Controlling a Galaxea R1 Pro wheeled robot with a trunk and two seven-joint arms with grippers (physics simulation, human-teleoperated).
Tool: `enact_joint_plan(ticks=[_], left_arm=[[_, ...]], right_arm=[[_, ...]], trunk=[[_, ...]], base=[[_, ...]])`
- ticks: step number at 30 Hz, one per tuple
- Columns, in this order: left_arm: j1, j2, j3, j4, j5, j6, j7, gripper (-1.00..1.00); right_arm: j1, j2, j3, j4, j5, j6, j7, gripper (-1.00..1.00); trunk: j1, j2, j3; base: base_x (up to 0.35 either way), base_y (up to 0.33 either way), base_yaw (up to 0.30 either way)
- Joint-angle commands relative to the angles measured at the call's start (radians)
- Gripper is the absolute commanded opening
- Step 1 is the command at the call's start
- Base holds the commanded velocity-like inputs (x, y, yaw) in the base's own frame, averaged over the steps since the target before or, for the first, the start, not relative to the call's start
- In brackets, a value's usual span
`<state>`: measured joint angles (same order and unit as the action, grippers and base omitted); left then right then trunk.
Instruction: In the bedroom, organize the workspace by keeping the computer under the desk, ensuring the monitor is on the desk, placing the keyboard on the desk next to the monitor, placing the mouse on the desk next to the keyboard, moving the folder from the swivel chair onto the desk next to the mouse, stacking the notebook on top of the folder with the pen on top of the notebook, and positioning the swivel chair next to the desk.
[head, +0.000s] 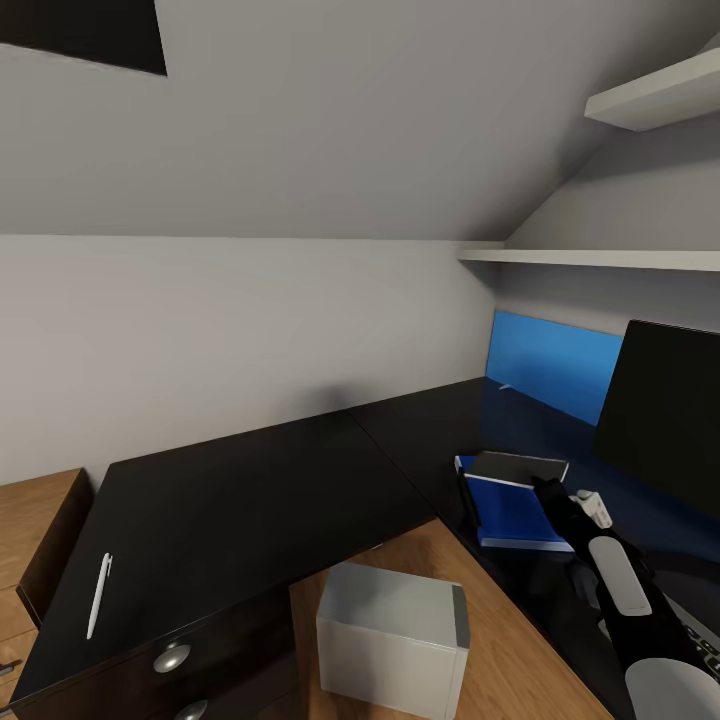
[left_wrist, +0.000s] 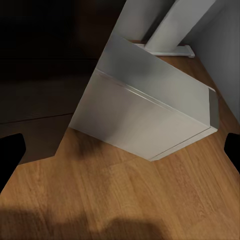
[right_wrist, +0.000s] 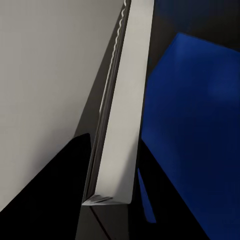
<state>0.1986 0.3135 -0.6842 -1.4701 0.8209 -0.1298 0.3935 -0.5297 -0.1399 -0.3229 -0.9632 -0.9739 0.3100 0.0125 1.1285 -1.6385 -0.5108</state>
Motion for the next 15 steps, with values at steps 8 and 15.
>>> enact_joint_plan(ticks=[8, 15], left_arm=[[-0.001, 0.001, -0.003, -0.001, 0.011, -0.008, 0.004, 1.00], [-0.001, 0.001, -0.002, -0.001, 0.011, -0.008, 0.004, 1.00]], right_arm=[[-0.001, 0.000, -0.001, 0.000, -0.005, 0.002, 0.001, -1.00], [-0.001, 0.000, -0.001, 0.000, -0.005, 0.001, -0.001, -1.00]], trunk=[[0.000, -0.001, -0.001], [0.000, -0.001, -0.001]], base=[[0.000, 0.000, 0.000], [0.000, 0.000, 0.000]])
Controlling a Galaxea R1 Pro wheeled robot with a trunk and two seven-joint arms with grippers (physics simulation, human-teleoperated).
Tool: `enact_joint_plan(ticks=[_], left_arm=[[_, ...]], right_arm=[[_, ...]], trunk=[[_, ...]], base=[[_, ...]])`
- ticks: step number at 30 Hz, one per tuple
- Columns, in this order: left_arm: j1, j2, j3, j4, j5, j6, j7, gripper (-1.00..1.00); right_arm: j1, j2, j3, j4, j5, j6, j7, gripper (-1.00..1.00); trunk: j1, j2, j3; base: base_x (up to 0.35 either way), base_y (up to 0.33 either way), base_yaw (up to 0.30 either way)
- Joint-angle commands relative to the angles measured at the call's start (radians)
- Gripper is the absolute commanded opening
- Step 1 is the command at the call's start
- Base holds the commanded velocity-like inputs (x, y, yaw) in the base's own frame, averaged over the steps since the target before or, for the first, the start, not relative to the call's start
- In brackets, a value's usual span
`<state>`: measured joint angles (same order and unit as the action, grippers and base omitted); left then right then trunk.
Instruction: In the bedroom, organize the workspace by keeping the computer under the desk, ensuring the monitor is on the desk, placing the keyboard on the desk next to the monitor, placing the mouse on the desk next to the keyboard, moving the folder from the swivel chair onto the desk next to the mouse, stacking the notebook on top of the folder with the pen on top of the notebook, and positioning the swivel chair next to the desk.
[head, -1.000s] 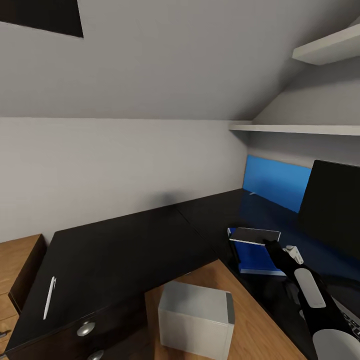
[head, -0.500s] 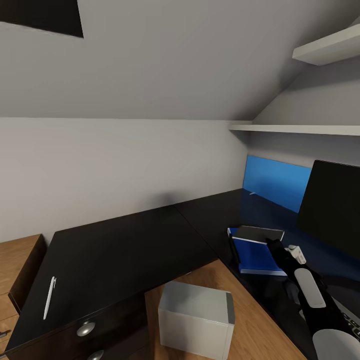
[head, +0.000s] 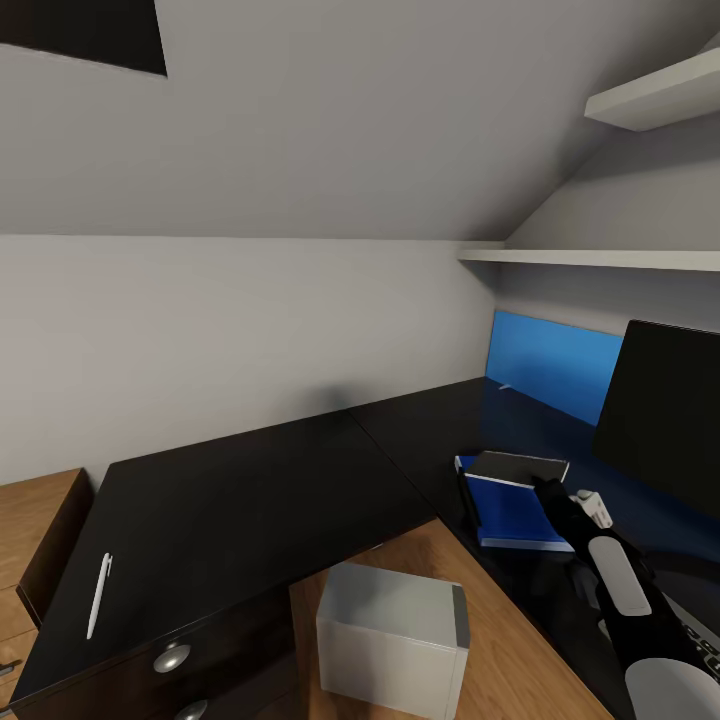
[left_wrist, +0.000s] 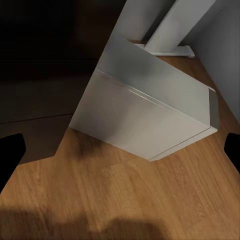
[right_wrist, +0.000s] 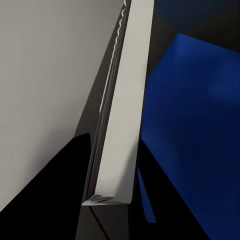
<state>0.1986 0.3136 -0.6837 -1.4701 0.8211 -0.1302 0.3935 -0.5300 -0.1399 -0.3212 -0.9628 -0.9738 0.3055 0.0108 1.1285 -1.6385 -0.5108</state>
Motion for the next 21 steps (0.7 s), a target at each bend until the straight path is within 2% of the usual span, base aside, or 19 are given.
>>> enact_joint_plan(ticks=[1, 21], left_arm=[[-0.001, 0.001, -0.003, -0.001, 0.010, -0.008, 0.004, 1.00], [-0.001, 0.001, -0.002, -0.001, 0.011, -0.008, 0.004, 1.00]], right_arm=[[-0.001, 0.000, -0.002, -0.001, -0.005, 0.006, 0.000, 1.00], [0.000, 0.000, -0.004, -0.002, -0.005, 0.005, 0.000, 1.00]], trunk=[[0.000, -0.001, -0.001], [0.000, -0.001, -0.001]], base=[[0.000, 0.000, 0.000], [0.000, 0.000, 0.000]])
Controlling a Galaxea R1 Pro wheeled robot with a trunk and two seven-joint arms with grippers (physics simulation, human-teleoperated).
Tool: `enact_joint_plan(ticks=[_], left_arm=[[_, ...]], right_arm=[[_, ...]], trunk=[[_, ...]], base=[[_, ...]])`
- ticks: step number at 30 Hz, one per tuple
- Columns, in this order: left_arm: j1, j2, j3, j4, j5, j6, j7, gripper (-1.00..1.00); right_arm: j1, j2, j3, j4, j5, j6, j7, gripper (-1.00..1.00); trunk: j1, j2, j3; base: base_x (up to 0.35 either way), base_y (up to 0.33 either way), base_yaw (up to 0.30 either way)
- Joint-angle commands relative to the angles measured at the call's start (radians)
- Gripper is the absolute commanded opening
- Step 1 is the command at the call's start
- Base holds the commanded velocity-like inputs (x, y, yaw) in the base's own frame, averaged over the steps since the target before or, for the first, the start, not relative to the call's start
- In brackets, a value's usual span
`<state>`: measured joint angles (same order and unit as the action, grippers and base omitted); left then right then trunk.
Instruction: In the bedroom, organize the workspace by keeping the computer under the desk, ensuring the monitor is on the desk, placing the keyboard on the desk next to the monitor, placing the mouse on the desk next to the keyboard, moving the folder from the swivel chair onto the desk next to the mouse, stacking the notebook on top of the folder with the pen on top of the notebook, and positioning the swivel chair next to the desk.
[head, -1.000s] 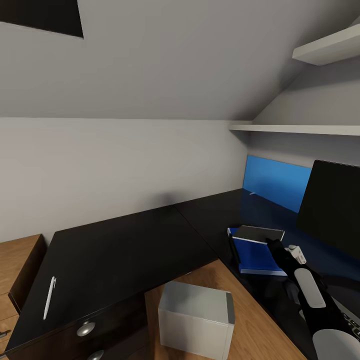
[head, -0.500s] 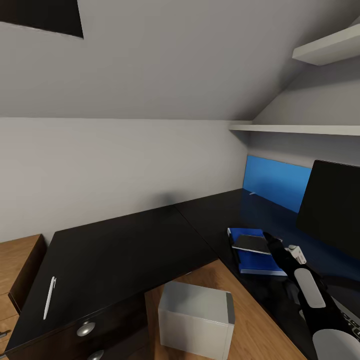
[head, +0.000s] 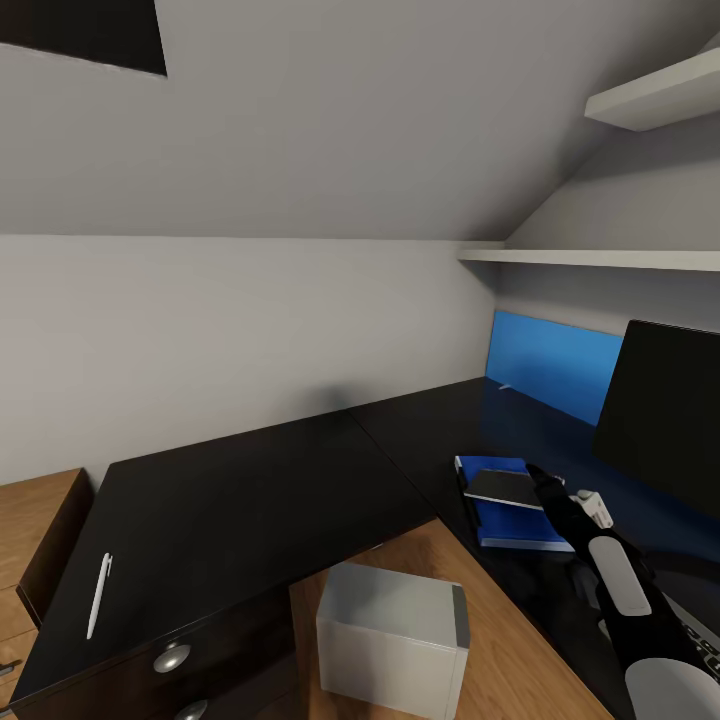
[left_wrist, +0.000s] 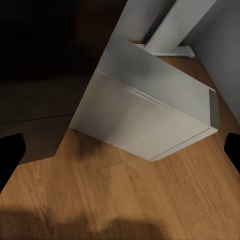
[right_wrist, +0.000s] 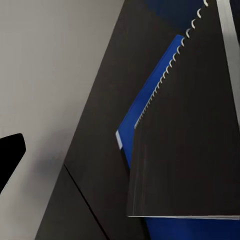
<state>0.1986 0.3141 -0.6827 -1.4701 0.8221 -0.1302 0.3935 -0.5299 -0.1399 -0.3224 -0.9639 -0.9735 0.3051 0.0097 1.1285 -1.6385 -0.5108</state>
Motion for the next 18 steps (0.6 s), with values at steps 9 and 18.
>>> enact_joint_plan(ticks=[9, 18], left_arm=[[-0.001, 0.002, -0.003, 0.000, 0.011, -0.008, 0.004, 1.00], [-0.001, 0.001, -0.003, 0.002, 0.011, -0.008, 0.004, 1.00]], right_arm=[[-0.001, 0.000, -0.003, -0.001, -0.005, 0.006, 0.001, 1.00], [-0.001, 0.000, -0.003, -0.001, -0.005, 0.005, 0.002, 1.00]], trunk=[[0.000, -0.001, -0.001], [0.000, -0.001, -0.001]], base=[[-0.082, -0.039, 0.000], [-0.026, -0.018, 0.000]])
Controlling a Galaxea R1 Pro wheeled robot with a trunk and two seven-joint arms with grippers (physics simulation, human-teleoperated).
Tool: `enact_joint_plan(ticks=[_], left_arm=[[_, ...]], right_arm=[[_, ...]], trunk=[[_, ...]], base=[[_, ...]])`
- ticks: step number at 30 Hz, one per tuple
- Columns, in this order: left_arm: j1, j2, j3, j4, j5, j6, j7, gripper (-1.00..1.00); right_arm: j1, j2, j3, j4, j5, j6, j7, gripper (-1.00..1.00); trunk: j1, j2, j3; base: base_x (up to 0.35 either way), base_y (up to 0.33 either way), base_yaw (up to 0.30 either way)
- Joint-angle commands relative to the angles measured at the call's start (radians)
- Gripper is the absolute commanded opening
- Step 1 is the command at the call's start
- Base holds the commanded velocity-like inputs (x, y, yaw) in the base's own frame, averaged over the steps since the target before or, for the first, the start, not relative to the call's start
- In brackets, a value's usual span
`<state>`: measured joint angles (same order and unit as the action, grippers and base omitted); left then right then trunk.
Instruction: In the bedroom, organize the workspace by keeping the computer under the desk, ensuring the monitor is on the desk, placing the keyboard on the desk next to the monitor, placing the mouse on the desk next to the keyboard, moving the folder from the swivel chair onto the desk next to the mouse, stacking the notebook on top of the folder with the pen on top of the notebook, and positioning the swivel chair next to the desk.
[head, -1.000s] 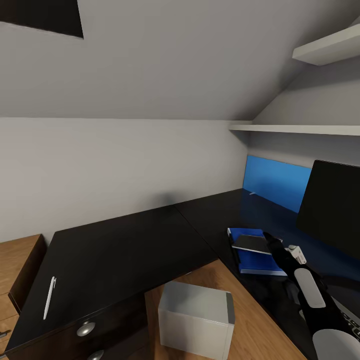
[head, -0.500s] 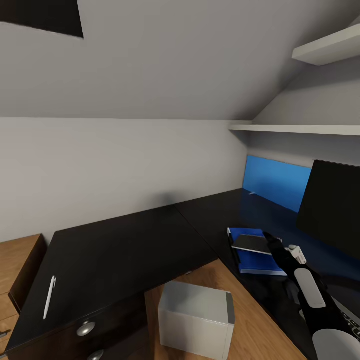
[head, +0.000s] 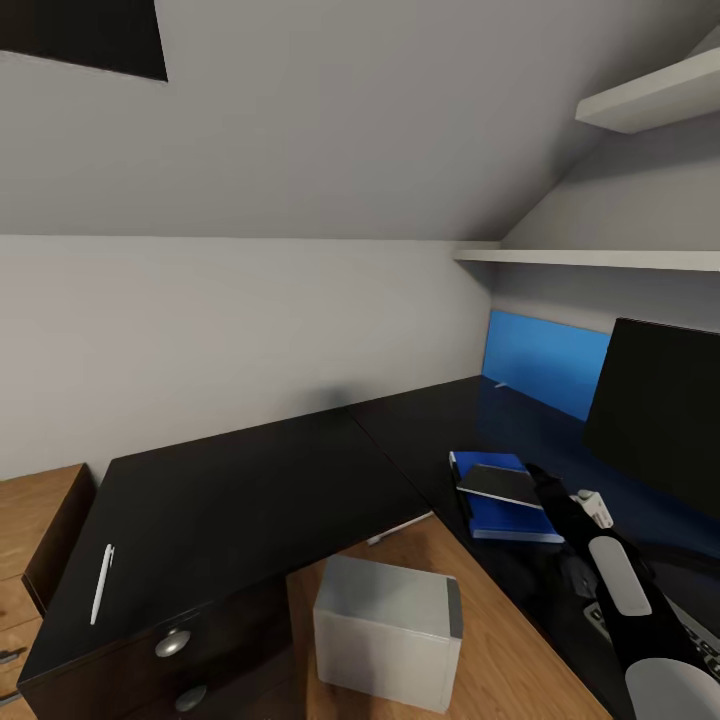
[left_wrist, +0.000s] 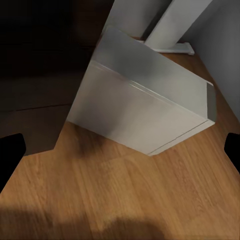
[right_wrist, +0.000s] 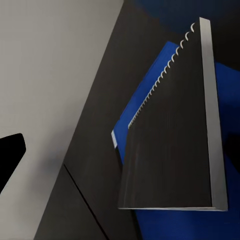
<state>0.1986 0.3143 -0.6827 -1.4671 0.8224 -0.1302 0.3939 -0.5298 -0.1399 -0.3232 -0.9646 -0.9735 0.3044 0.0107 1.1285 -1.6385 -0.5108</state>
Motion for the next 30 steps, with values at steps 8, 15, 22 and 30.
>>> enact_joint_plan(ticks=[8, 15, 22, 30], left_arm=[[-0.001, 0.000, -0.003, -0.001, 0.011, -0.008, 0.004, 1.00], [-0.001, 0.000, -0.003, -0.001, 0.011, -0.008, 0.005, 1.00], [-0.001, 0.000, -0.002, 0.008, 0.011, -0.008, 0.004, 1.00], [-0.001, 0.000, 0.001, 0.025, 0.008, -0.008, 0.005, 1.00]], right_arm=[[0.000, -0.001, -0.008, -0.006, -0.005, -0.013, 0.000, 1.00], [0.000, -0.001, -0.008, -0.001, -0.005, -0.143, -0.001, 1.00], [0.000, 0.000, 0.003, -0.004, 0.013, -0.159, -0.002, 1.00], [0.001, 0.000, 0.140, -0.168, 0.147, 0.016, -0.215, 1.00]], trunk=[[0.000, 0.000, -0.001], [0.000, 0.000, -0.001], [-0.019, 0.035, 0.015], [-0.050, 0.091, 0.040]], base=[[-0.001, -0.001, 0.000], [0.000, 0.000, 0.000], [0.000, 0.000, 0.000], [0.000, 0.000, 0.000]])
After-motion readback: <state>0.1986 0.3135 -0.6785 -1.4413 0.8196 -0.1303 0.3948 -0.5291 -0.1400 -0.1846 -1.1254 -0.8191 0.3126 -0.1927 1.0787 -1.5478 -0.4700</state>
